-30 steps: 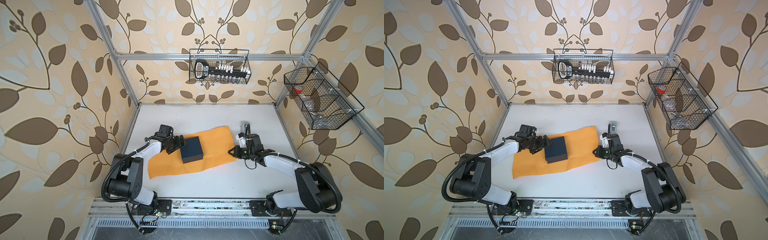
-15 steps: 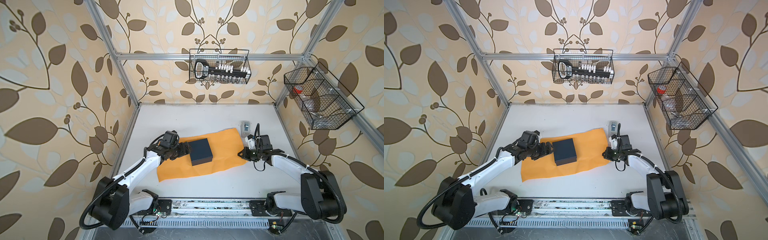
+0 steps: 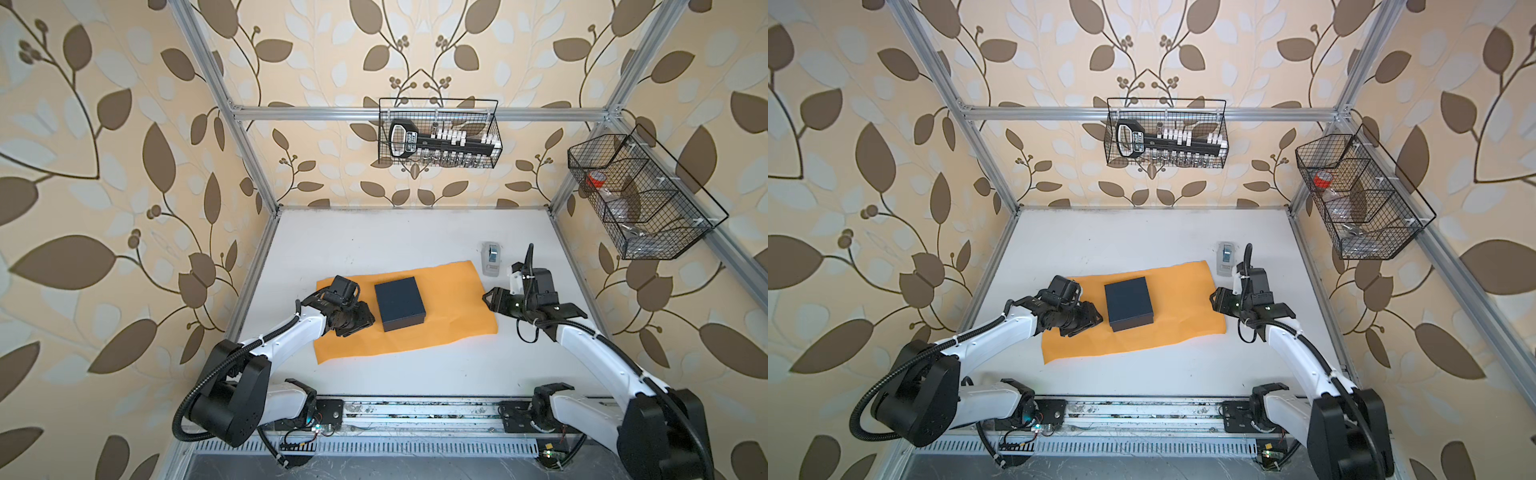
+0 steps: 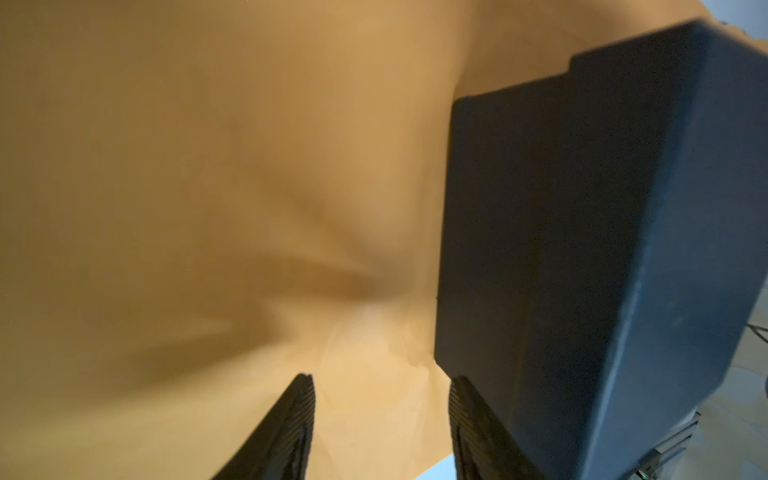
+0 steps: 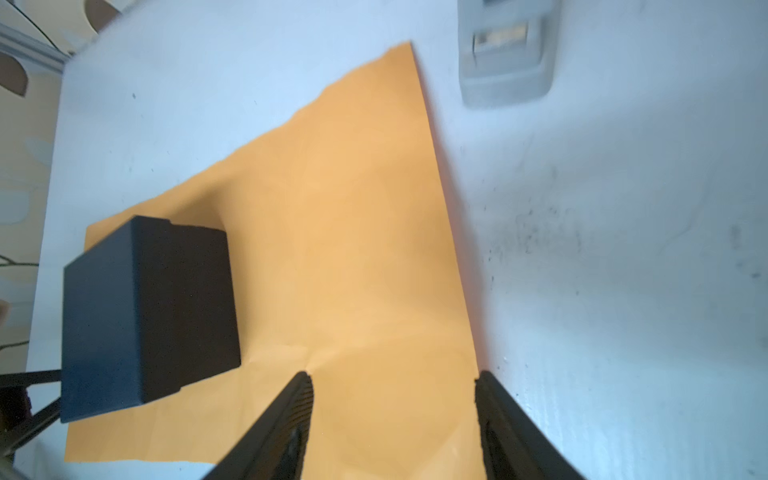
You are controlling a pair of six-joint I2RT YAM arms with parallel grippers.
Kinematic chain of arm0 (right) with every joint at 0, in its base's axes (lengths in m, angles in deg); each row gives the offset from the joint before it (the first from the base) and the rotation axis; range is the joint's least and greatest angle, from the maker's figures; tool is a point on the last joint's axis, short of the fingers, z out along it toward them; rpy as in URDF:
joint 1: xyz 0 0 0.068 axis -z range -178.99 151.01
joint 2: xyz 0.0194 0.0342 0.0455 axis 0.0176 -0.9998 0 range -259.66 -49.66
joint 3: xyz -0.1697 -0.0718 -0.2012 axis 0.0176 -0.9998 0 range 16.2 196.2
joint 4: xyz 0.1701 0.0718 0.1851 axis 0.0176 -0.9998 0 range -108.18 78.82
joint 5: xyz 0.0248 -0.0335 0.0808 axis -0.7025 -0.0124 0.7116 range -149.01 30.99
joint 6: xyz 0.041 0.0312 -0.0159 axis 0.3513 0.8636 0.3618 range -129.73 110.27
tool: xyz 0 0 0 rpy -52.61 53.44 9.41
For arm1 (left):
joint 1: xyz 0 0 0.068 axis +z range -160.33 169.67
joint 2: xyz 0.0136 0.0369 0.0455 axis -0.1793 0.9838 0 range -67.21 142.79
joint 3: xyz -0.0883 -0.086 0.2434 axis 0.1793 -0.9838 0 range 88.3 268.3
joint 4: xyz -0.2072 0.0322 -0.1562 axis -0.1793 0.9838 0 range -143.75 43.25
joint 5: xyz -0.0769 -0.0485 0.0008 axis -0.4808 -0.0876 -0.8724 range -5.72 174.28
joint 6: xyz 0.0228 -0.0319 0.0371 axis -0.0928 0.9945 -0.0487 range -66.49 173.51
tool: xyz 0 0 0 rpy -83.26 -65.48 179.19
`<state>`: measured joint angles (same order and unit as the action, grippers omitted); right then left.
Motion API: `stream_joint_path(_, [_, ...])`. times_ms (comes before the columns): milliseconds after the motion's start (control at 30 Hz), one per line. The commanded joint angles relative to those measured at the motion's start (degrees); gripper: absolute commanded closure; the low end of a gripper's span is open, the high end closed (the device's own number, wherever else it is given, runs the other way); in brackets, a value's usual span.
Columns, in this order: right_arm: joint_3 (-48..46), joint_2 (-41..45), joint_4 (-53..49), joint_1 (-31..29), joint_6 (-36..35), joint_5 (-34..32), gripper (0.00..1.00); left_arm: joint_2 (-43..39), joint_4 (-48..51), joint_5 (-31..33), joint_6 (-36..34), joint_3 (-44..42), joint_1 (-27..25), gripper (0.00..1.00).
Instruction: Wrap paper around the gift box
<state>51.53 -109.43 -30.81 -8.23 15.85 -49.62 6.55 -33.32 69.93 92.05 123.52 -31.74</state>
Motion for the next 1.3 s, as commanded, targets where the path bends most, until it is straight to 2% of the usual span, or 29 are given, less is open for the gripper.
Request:
stream_joint_path(0, [1.3, 1.9, -1.9, -6.4, 0.8, -5.0, 0.47, 1.3, -1.4, 1.5, 0.1, -1.3, -0.1, 0.49])
stream_joint_path(67, [1.1, 0.0, 0.6, -11.8, 2.7, -4.4, 0.63, 1.9, -1.8, 1.8, 0.3, -1.9, -0.1, 0.50])
stream_joint_path(133, [0.9, -4.1, 4.6, -17.6, 4.9, -4.7, 0.73, 2.1, -1.8, 2.3, 0.5, -2.3, -0.1, 0.51])
stream_joint_path(233, [1.3, -11.2, 11.0, -23.4, 7.9, -4.8, 0.85, 2.2, -1.6, 3.2, 0.8, -2.6, -0.1, 0.53])
stream_joint_path(367, [1.8, -19.6, 18.7, -25.9, 11.6, -2.6, 0.94, 2.8, -1.0, 4.1, 1.3, -3.0, -0.1, 0.53])
stream_joint_path(533, [2.0, -26.2, 25.2, -27.1, 14.4, 0.8, 0.95, 3.2, -1.5, 4.0, 1.5, -3.6, -0.1, 0.54])
stream_joint_path(767, [2.2, -31.3, 30.6, -28.0, 16.8, 3.3, 0.96, 3.1, -1.8, 3.6, 1.4, -4.0, -0.1, 0.54])
stream_joint_path(1267, [2.2, -32.9, 33.4, -32.3, 18.6, 3.9, 0.97, 2.7, -1.2, 3.8, 1.5, -3.9, -0.1, 0.55])
